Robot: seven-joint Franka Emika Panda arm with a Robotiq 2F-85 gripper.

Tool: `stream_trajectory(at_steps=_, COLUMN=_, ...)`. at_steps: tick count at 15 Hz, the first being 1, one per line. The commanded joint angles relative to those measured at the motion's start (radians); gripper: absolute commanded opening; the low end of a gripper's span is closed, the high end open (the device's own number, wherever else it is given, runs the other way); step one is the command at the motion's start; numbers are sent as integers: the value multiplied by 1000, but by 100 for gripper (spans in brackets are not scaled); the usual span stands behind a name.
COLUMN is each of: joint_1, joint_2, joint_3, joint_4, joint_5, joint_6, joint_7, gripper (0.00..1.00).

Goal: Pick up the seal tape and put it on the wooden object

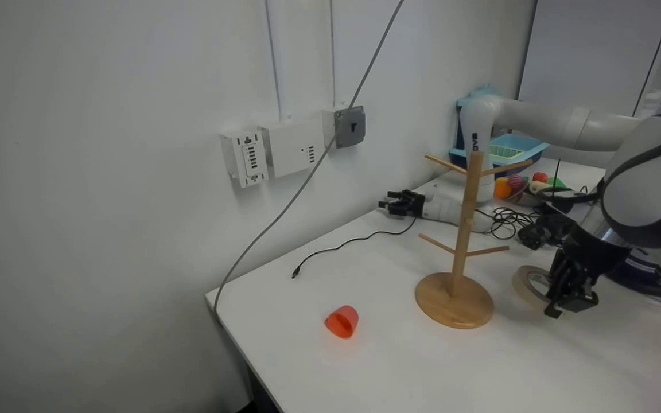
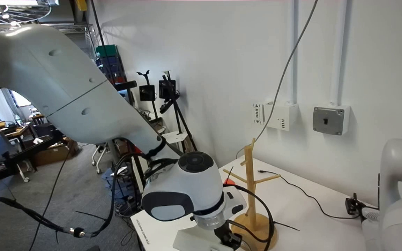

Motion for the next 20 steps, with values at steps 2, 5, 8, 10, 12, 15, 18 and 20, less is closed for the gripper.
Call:
stream_trajectory(at_steps=2, joint_1=7, joint_2=-104, joint_3=-33, joint_4=-10, joint_5=-41, joint_6=-69, joint_7=21, gripper=6)
stream_trajectory(at_steps=5, joint_1=-6, joint_2=-147, joint_3=-6, joint_4=-3, joint_5=6, joint_6=-49, joint_7=-6, gripper=6)
stream_trajectory(at_steps=8, joint_1=-5, joint_2=-168, joint_3=9, joint_4=7, joint_5=34, joint_6=-41, joint_7=-12, gripper=6)
stream_trajectory(at_steps=10, joint_1=-7, joint_2=-170, joint_3=19, joint_4=13, joint_5=54, joint_6=-37, joint_7=-20, gripper=6)
stream_trajectory(at_steps=12, joint_1=-6, joint_2=-170, joint_3=22, joint_4=16, joint_5=60, joint_6=-46, joint_7=-13, gripper=6)
stream_trajectory(at_steps=15, joint_1=-11, joint_2=-169, joint_3=34, joint_4=19, joint_5=88, joint_6=-43, joint_7=-29, gripper=6)
stream_trajectory(at_steps=18, joint_1=-19, joint_2=-166, joint_3=56, joint_4=27, joint_5=154, joint_6=-34, joint_7=-73, gripper=6)
stream_trajectory(at_steps=20, joint_1=-22, joint_2=-165, joint_3=67, joint_4=34, joint_5=192, joint_6=-33, joint_7=-102, gripper=6)
